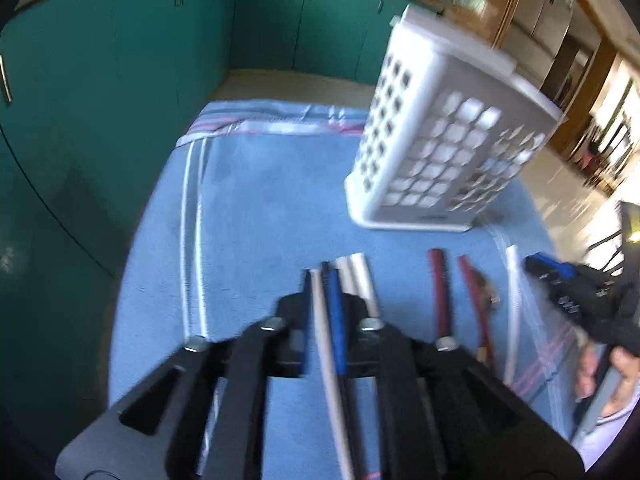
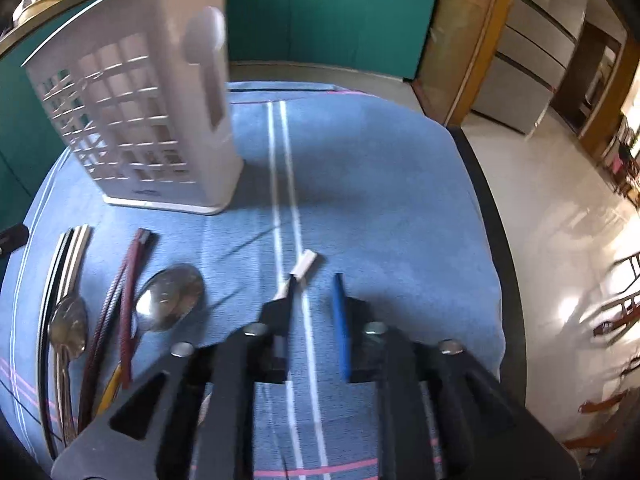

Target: Organize utensils

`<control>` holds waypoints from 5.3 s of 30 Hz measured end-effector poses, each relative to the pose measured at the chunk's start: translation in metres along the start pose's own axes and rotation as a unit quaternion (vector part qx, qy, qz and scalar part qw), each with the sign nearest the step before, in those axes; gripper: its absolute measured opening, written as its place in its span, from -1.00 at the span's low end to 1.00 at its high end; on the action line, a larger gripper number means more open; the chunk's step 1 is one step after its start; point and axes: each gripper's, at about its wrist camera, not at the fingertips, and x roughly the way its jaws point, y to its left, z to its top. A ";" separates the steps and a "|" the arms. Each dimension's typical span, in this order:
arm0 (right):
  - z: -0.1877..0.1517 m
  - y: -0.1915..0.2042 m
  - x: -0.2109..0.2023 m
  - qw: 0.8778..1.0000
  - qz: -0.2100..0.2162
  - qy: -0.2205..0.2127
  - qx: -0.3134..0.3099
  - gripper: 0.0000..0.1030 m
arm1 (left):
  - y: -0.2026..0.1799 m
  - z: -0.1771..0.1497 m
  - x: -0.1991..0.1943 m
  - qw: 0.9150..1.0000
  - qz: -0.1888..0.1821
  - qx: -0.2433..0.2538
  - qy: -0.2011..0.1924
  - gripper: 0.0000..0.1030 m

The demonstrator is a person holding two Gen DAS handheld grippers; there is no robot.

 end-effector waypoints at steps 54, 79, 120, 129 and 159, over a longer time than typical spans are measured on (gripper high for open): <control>0.048 0.023 0.039 0.994 0.068 0.082 -0.007 -0.79 | 0.011 -0.001 0.026 0.998 0.001 -0.001 0.067 -0.88; 0.057 -0.013 -0.202 0.971 0.152 -0.183 0.015 -0.87 | 0.027 0.052 -0.183 0.974 -0.061 -0.073 -0.206 -0.88; 0.169 -0.003 -0.247 0.933 0.114 -0.339 0.037 -0.87 | 0.011 0.166 -0.211 0.937 -0.079 -0.145 -0.307 -0.88; 0.147 -0.010 -0.171 0.953 0.111 -0.278 0.053 -0.87 | -0.002 0.143 -0.147 0.954 -0.066 -0.141 -0.258 -0.87; -0.054 0.059 -0.012 0.976 0.213 0.049 0.015 -0.26 | -0.025 -0.076 -0.024 1.000 -0.003 -0.021 -0.010 -0.23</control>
